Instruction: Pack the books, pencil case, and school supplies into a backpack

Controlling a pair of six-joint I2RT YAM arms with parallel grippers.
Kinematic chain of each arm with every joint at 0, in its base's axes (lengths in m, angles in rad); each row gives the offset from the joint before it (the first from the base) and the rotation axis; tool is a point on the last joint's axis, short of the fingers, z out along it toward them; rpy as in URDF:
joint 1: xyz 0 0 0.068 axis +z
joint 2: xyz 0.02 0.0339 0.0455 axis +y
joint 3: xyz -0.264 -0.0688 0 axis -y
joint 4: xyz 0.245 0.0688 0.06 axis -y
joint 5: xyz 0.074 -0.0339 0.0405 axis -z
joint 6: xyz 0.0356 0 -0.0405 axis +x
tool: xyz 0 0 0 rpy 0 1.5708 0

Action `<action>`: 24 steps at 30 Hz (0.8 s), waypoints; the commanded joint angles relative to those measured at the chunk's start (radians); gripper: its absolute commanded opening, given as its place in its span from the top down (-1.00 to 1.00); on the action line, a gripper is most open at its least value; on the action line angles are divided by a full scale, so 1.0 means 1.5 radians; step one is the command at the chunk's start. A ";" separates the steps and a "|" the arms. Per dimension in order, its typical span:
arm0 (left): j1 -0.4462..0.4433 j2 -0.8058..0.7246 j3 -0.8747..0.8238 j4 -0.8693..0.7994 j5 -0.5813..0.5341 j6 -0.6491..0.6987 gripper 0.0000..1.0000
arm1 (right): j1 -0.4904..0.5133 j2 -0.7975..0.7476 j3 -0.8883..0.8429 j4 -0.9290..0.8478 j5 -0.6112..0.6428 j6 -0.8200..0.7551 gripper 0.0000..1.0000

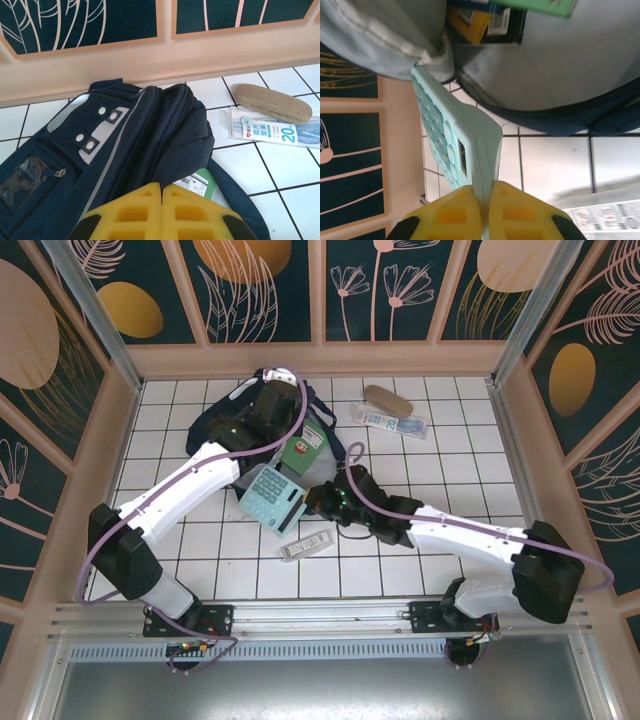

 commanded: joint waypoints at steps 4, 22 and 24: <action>0.004 -0.065 0.021 0.029 -0.042 0.010 1.00 | -0.104 -0.077 -0.043 -0.018 -0.009 -0.041 0.82; 0.004 -0.061 0.019 0.027 -0.004 0.004 1.00 | -0.197 0.204 0.120 0.119 -0.139 -0.072 0.82; 0.005 -0.063 0.017 0.027 -0.005 0.006 1.00 | -0.197 0.236 0.131 0.131 -0.163 -0.067 0.82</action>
